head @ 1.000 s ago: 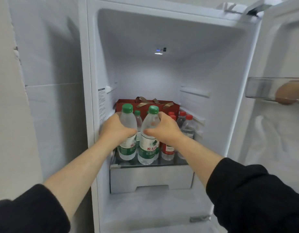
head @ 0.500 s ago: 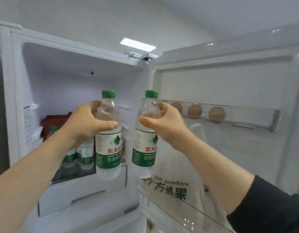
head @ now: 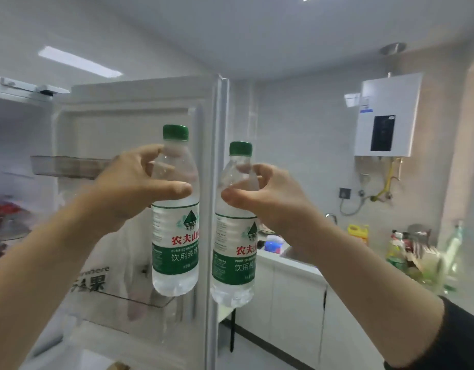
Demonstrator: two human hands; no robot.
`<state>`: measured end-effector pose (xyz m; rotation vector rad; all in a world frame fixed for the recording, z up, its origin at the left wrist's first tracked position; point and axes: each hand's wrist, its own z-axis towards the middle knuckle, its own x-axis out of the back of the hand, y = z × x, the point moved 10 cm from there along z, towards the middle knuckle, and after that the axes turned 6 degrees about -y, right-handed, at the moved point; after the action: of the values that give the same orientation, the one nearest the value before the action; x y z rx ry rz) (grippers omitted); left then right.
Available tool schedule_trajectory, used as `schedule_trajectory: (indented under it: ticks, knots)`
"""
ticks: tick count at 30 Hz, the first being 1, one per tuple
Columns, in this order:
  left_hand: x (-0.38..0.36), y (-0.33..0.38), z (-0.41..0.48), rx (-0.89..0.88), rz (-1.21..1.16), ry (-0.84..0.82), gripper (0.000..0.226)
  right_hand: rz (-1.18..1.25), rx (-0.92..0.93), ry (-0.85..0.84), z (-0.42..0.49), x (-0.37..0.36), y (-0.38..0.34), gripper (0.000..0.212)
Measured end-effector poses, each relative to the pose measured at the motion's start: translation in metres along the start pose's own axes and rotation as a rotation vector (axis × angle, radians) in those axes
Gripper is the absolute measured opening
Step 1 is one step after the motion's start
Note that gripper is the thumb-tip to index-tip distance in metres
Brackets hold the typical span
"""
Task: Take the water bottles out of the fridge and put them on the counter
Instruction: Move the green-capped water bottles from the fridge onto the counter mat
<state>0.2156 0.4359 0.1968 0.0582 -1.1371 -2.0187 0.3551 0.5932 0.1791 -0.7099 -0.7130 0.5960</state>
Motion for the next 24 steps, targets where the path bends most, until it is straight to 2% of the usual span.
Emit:
schedule_trajectory:
  ticks: [4,7,9,12,17,22,24]
  knots:
    - [-0.11,0.027,0.019,-0.049,-0.145,-0.127,0.058,-0.112,-0.071,0.103,-0.061,0.103,0.01,0.057]
    - [-0.199,0.038,0.036,-0.052,-0.2,-0.213,0.071,-0.21,-0.12,0.197,-0.107,0.179,0.021,0.042]
    - [-0.258,0.042,0.05,-0.054,-0.221,-0.265,0.073,-0.271,-0.162,0.282,-0.134,0.228,0.032,0.04]
    - [-0.338,0.038,0.073,-0.056,-0.242,-0.321,0.067,-0.346,-0.232,0.401,-0.165,0.289,0.055,0.053]
    - [-0.47,0.012,0.118,-0.061,-0.307,-0.446,0.059,-0.448,-0.36,0.559,-0.202,0.382,0.119,0.04]
    - [-0.601,-0.024,0.174,-0.111,-0.36,-0.583,0.067,-0.504,-0.486,0.682,-0.218,0.463,0.206,0.055]
    - [-0.651,-0.043,0.197,-0.108,-0.361,-0.617,0.071,-0.523,-0.547,0.72,-0.222,0.494,0.242,0.053]
